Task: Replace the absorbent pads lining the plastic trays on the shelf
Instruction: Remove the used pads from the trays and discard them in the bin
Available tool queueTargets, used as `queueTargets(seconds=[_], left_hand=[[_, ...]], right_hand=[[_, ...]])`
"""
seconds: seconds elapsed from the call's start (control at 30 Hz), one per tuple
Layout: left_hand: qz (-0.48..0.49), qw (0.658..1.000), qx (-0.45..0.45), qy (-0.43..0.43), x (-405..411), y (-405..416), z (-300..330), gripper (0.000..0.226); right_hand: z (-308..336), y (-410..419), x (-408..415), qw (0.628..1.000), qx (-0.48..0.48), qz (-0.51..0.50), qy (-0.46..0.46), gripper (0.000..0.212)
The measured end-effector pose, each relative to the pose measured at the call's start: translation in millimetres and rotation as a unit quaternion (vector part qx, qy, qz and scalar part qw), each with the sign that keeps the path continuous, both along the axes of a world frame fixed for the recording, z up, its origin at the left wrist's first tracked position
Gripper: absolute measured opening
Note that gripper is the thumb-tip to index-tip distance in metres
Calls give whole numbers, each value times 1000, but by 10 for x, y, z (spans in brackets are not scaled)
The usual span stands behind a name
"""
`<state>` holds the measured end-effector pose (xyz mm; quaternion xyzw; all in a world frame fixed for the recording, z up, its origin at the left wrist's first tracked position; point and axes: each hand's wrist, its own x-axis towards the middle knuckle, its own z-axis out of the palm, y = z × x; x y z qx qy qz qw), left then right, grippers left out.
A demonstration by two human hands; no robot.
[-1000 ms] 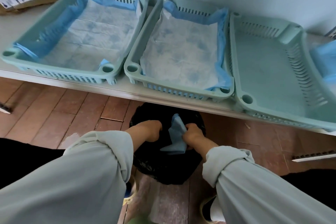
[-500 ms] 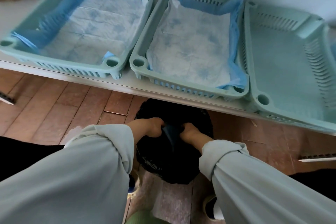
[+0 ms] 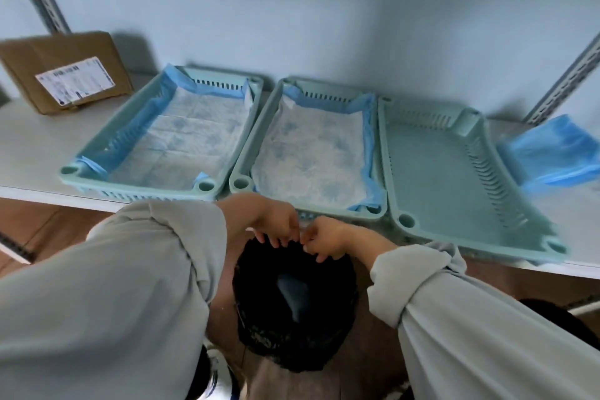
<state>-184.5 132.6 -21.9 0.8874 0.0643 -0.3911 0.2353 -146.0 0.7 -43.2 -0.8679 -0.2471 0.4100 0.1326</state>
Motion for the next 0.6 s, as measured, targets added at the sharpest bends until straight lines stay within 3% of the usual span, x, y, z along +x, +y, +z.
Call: queueTargets(seconds=[0.13,0.3,0.5,0.6], left_hand=[[35,999,-27,-12,52,7,367,21],[73,987,-38,-139,178,52,496,28],[76,973,-10,-218,271,167,527,27],[107,956,1,-272,388,315,608,27]], right_hand=[[386,29,46,1000,8,-3,-20,26],[702,49,158,999,22,-17,-23,22],[883,-35,587,985,77,-88,-130,16],[813,-86,825,961,76,-123,-234,16]])
